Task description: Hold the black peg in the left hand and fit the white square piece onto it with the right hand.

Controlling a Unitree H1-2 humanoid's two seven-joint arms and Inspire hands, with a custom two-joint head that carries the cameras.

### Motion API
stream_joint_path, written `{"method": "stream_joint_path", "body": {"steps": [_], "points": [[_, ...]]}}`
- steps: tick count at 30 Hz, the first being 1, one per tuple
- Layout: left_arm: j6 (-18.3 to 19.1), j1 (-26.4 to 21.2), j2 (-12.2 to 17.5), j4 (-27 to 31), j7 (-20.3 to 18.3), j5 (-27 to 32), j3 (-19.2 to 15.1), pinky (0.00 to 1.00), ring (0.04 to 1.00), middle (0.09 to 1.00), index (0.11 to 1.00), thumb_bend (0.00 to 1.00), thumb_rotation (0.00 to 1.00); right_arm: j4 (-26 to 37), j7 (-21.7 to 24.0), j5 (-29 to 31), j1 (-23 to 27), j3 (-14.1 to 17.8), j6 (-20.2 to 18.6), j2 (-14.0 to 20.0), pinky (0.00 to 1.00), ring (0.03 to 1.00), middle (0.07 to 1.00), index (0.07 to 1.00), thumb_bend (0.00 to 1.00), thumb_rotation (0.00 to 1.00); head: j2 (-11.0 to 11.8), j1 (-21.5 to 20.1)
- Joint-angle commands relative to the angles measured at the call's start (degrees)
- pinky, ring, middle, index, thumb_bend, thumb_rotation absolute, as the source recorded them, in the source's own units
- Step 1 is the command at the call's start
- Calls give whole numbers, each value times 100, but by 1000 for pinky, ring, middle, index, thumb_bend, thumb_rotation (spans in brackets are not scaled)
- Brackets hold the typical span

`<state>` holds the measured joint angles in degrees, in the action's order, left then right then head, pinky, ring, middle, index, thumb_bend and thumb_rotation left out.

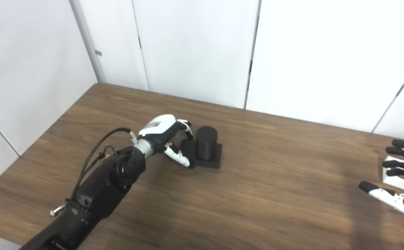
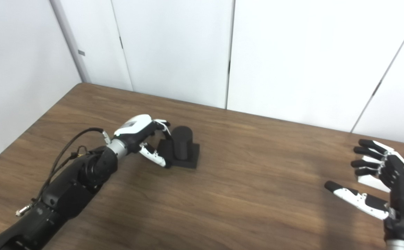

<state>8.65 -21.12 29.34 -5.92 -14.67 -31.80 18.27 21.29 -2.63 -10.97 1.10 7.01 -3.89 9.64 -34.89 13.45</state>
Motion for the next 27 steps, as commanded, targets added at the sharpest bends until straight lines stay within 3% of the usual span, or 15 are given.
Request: {"method": "stream_joint_path", "body": {"steps": [1,5,9,14,20,24,27], "points": [[-99,-87,-195,151,-350,-93,325,755,917,903,488,523,64,183,-72,-79,187,22,103,2,517,569,672,696,555,49,-21,-49],[-345,-143,-267,87,-312,-399,653,763,930,909,488,522,66,192,-24,60,166,22,110,-18,497,584,689,705,557,44,-37,-161],[-541,-135,-435,44,-265,-552,889,728,921,904,488,522,68,236,82,481,160,55,35,-41,560,614,700,721,509,31,-52,-193],[-825,-143,-646,13,-295,-755,1169,707,913,898,489,522,71,230,74,421,157,62,57,-1,563,600,689,713,510,65,-89,-230],[-858,-194,-870,-49,-471,-860,1501,738,925,897,489,522,73,165,71,343,142,55,184,22,583,606,684,712,518,85,-136,-322],[-1134,-265,-937,-360,-254,-1166,1783,739,927,884,488,522,74,107,82,368,135,56,287,40,576,610,684,710,521,93,-177,-431],[-1229,-350,-941,-534,-304,-1453,2017,777,941,887,489,521,75,105,77,332,129,54,269,48,581,606,684,710,527,98,-203,-511]]}}
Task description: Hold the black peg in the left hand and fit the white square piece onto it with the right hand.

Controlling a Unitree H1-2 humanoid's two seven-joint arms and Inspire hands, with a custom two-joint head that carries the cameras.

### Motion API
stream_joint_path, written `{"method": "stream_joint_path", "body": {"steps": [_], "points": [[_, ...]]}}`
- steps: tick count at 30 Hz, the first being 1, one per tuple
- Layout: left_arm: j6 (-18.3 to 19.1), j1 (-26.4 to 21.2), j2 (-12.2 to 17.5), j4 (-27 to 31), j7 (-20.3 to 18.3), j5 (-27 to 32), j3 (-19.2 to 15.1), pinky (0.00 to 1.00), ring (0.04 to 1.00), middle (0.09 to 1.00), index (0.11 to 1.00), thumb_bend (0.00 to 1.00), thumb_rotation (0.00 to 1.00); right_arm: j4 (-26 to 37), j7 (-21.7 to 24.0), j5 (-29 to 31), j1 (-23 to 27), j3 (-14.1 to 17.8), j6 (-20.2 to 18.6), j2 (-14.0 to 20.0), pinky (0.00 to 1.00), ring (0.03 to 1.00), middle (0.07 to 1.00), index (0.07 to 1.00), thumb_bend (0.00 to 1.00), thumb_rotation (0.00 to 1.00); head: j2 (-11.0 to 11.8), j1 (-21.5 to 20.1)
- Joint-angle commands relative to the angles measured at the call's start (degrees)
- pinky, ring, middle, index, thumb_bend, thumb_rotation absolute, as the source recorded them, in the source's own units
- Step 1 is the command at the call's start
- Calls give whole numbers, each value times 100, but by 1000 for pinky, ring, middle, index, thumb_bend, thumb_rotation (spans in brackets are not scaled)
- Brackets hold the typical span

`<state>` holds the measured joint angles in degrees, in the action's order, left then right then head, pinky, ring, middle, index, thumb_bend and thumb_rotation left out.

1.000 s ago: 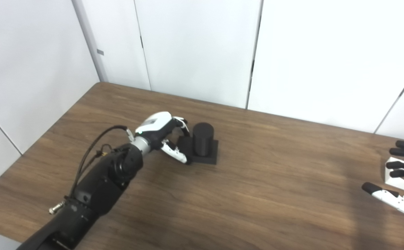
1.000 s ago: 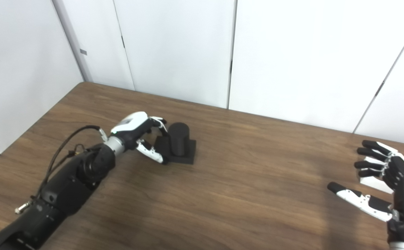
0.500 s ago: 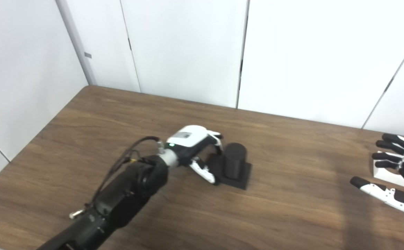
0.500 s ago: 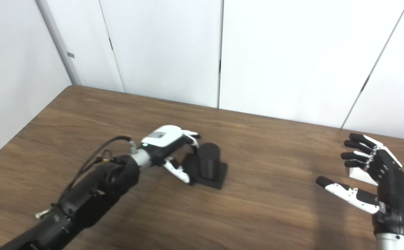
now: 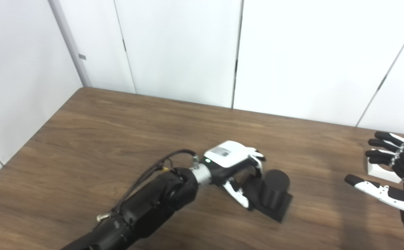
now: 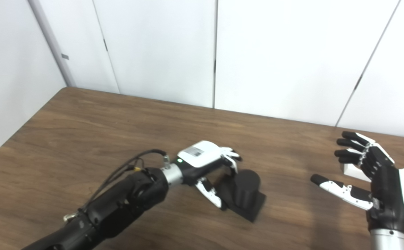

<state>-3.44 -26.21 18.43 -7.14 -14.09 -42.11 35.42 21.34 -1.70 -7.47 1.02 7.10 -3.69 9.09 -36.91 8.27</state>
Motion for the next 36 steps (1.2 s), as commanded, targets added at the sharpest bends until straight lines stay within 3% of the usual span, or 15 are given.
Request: {"method": "stream_joint_path", "body": {"steps": [1,7,10,20,23,25,29,36], "points": [[-46,133,156,-453,-378,-501,365,783,944,888,490,521,75,91,-22,-46,133,45,254,111,581,605,685,712,533,119,-12,-21],[-214,87,201,-571,-282,-628,479,756,935,876,488,521,75,25,-46,-28,160,67,311,139,594,605,678,712,550,188,-67,-208],[-186,76,288,-438,-359,-632,465,762,927,872,489,521,76,-30,-52,-23,199,65,418,165,574,606,675,707,550,156,-106,-472],[-313,79,666,-215,-413,-792,511,799,919,882,491,520,81,-3,9,-274,451,43,363,381,526,591,667,696,613,264,-20,-1390],[-341,146,756,-129,-398,-712,435,795,911,877,491,521,78,91,201,-205,617,19,32,547,503,595,677,703,616,217,30,-1811],[-391,196,821,-81,-368,-665,380,790,904,871,490,522,76,179,591,-266,732,-100,-391,905,520,622,723,742,613,209,83,-2062],[-467,293,935,17,-390,-564,251,790,902,871,491,523,73,218,970,-641,880,-351,-833,1340,531,660,809,808,698,165,200,-2649],[-586,407,1097,136,-381,-531,97,776,890,869,491,524,68,189,1017,-2169,1092,-849,-1325,1587,542,681,794,786,748,119,422,-3365]]}}
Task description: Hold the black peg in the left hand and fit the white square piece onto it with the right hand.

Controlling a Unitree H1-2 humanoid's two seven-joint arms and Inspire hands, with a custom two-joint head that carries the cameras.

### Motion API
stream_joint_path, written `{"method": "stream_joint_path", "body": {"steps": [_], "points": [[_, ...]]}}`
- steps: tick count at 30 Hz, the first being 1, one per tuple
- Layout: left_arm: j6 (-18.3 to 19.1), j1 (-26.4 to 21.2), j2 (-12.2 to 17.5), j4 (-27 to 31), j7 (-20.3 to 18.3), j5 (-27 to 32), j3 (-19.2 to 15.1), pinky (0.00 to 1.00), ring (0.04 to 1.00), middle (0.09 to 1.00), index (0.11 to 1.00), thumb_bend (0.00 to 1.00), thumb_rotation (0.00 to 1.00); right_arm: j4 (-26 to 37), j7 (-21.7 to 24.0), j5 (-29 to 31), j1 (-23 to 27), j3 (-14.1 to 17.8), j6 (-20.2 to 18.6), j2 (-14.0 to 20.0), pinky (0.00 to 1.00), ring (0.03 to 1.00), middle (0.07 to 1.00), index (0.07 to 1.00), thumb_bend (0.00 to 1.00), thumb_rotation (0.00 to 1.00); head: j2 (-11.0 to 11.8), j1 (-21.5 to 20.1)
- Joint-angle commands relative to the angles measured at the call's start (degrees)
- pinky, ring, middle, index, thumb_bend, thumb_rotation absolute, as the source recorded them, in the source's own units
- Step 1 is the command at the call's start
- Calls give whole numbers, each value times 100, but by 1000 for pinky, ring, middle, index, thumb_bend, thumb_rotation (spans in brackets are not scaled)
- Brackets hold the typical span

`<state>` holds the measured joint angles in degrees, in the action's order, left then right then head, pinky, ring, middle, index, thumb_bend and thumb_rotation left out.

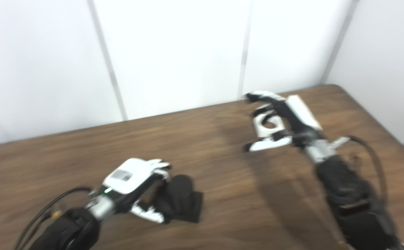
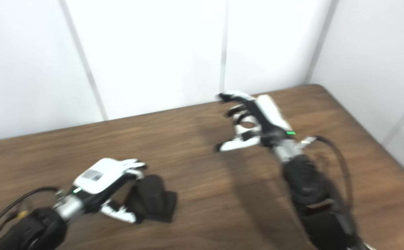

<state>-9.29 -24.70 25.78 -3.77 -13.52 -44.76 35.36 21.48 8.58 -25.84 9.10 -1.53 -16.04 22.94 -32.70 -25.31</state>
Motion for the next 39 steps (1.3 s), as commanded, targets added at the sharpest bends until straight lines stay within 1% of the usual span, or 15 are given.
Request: {"method": "stream_joint_path", "body": {"steps": [1,3,5,9,10,14,16,18,19,22,25,29,30,34,39], "points": [[-36,275,378,-193,-413,-269,82,774,888,866,491,524,67,175,53,-587,328,-60,-187,256,556,693,797,786,751,118,33,-66],[-84,311,397,-166,-391,-280,35,767,880,858,490,524,66,98,198,-967,438,-161,-271,389,556,710,807,789,754,112,81,-153],[-152,341,418,-172,-346,-288,-4,761,875,852,490,524,64,-50,326,-1258,574,-237,-279,539,548,726,818,791,753,120,208,-332],[-171,382,457,-120,-463,-299,-68,743,865,849,490,524,62,-265,610,-1809,878,-377,-521,784,595,777,848,807,763,146,318,-519],[-223,394,468,-146,-432,-291,-82,744,866,850,490,524,62,-367,627,-1868,955,-382,-504,849,600,779,849,808,765,146,348,-575],[-540,440,487,-348,-100,-328,-124,715,845,834,489,524,63,-757,708,-1885,1189,-342,-369,1088,611,787,856,804,769,129,357,-621],[-615,451,489,-406,-35,-356,-135,703,833,828,489,524,64,-871,792,-1888,1284,-329,-348,1181,620,799,863,805,775,131,351,-618],[-570,451,479,-403,-93,-384,-131,717,839,833,489,524,65,-959,943,-1922,1394,-355,-401,1287,691,850,889,825,799,144,350,-619],[-556,448,479,-396,-133,-379,-128,721,841,834,489,524,66,-1018,1072,-1978,1472,-398,-464,1355,705,860,895,829,803,148,343,-616],[-524,446,483,-356,-218,-372,-120,733,852,840,490,524,66,-1125,1425,-2063,1644,-511,-629,1501,787,910,936,863,851,225,348,-615],[-534,458,496,-334,-217,-375,-125,731,852,842,490,524,66,-1233,1827,-2056,1824,-618,-749,1621,887,949,971,898,931,306,353,-623],[-613,467,496,-414,-88,-379,-145,721,847,837,490,523,67,-1419,2125,-2167,2022,-779,-824,1681,881,964,984,908,974,322,353,-632],[-609,467,496,-425,-96,-372,-150,720,849,837,490,524,66,-1534,2157,-2185,2078,-811,-842,1677,904,981,988,903,980,336,364,-657],[-645,481,513,-437,-86,-376,-162,722,852,840,490,524,66,-1951,2240,-2216,2287,-920,-858,1672,953,1000,998,896,999,352,381,-681],[-639,491,496,-444,-125,-375,-185,731,857,844,490,524,67,-2384,2254,-2234,2478,-1096,-774,1690,944,999,996,895,1000,354,357,-635]]}}
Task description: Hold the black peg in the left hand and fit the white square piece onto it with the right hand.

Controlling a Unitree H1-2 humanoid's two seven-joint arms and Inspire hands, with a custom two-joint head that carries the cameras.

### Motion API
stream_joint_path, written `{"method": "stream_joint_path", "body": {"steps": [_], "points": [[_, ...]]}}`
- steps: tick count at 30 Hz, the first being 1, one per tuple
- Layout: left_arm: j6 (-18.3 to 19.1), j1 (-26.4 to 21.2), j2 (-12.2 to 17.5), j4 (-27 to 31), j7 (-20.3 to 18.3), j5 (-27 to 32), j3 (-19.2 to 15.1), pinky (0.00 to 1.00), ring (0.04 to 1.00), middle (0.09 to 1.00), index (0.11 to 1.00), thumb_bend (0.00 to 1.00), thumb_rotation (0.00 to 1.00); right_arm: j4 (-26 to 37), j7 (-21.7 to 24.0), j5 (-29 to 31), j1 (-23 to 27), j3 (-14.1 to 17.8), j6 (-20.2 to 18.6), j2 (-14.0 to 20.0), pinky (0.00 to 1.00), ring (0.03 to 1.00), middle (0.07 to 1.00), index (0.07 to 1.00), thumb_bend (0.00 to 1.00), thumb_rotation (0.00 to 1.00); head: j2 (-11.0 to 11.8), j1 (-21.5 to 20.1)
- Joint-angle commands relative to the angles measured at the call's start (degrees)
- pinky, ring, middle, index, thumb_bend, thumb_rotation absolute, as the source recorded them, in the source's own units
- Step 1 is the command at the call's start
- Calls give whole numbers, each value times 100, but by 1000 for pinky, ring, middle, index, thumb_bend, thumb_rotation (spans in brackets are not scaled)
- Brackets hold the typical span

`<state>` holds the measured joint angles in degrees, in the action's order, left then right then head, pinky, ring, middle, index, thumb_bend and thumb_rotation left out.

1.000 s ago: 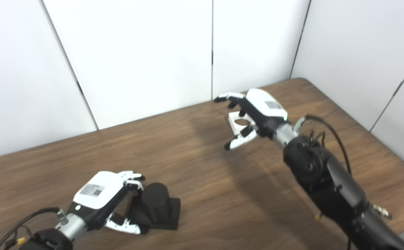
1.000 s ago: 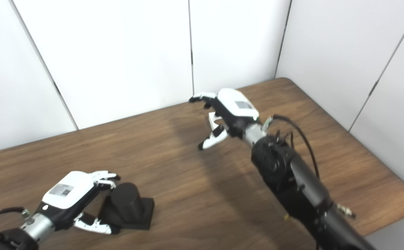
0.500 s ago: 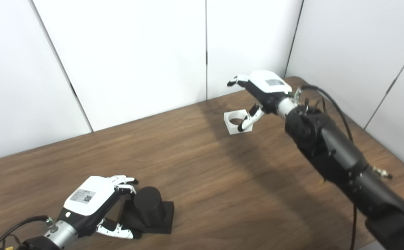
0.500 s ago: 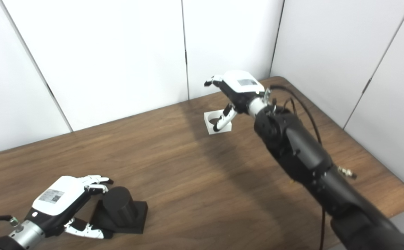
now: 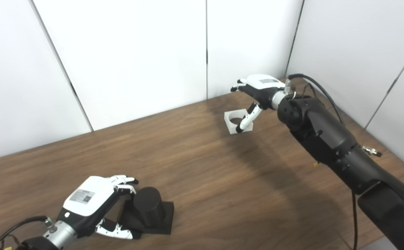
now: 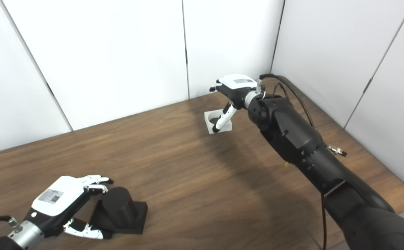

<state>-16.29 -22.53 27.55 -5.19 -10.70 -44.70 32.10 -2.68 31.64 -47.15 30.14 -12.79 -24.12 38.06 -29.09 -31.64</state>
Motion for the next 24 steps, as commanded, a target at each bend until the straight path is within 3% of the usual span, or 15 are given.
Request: {"method": "stream_joint_path", "body": {"steps": [1,17,24], "points": [[52,275,321,-299,-406,-375,138,731,856,843,490,524,67,-50,-47,-77,411,8,43,173,947,999,996,894,1000,346,-3,-1],[34,319,351,-215,-421,-346,90,713,845,834,490,524,65,-1091,-34,-8,686,-546,96,36,940,976,977,884,1000,283,-25,19],[123,342,369,-59,-572,-332,35,712,847,839,490,524,64,-1289,-54,57,691,-626,54,-64,964,968,962,861,983,236,-74,80]]}}
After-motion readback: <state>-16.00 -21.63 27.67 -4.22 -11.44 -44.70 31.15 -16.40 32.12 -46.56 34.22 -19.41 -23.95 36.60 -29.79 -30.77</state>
